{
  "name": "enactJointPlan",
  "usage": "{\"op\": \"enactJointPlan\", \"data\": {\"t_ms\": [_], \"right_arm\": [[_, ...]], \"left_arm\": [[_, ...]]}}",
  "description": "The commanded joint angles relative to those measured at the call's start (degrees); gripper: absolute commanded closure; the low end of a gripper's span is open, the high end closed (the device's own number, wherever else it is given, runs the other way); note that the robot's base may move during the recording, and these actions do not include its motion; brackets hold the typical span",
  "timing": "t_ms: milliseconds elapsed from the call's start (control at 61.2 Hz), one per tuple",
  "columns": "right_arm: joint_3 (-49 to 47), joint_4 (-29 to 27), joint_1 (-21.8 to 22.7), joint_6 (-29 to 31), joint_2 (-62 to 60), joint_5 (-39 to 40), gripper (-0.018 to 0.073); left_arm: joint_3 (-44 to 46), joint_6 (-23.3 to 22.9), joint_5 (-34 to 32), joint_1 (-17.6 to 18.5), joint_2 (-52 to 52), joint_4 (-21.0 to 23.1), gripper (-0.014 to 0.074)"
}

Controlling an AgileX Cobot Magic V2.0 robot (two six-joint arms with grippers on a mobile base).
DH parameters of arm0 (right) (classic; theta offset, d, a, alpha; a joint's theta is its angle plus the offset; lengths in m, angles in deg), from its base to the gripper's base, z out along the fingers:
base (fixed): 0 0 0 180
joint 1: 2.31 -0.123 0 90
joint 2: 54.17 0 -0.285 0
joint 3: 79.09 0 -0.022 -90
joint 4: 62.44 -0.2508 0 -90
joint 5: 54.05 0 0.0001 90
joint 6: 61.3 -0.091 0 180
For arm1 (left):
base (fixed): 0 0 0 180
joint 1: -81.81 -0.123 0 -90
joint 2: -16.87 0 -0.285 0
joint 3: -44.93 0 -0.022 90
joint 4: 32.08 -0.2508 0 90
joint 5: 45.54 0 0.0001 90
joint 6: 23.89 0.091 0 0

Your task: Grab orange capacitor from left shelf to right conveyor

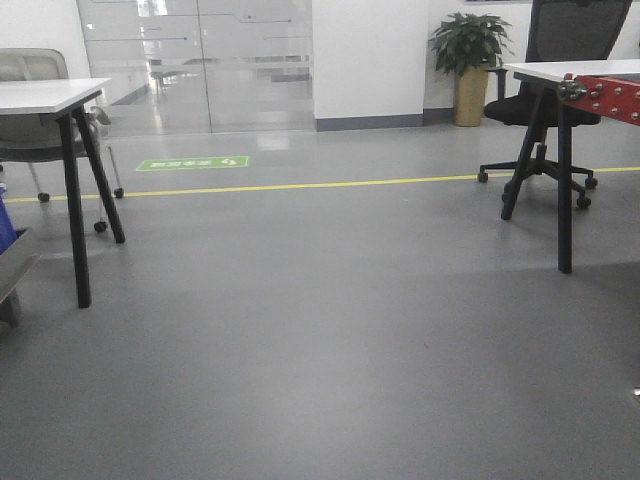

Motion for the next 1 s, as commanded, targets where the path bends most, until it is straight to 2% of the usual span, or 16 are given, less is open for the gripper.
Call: {"op": "enactJointPlan", "data": {"t_ms": [0,980], "right_arm": [[-1.6,0.5,0.1,0.4,0.5,5.4,0.0367],[-1.6,0.5,0.1,0.4,0.5,5.4,0.0367]], "left_arm": [[0.3,-0.1,-5.3,-0.1,0.6,0.2,0.0723],[0.3,-0.1,-5.3,-0.1,0.6,0.2,0.0723]]}}
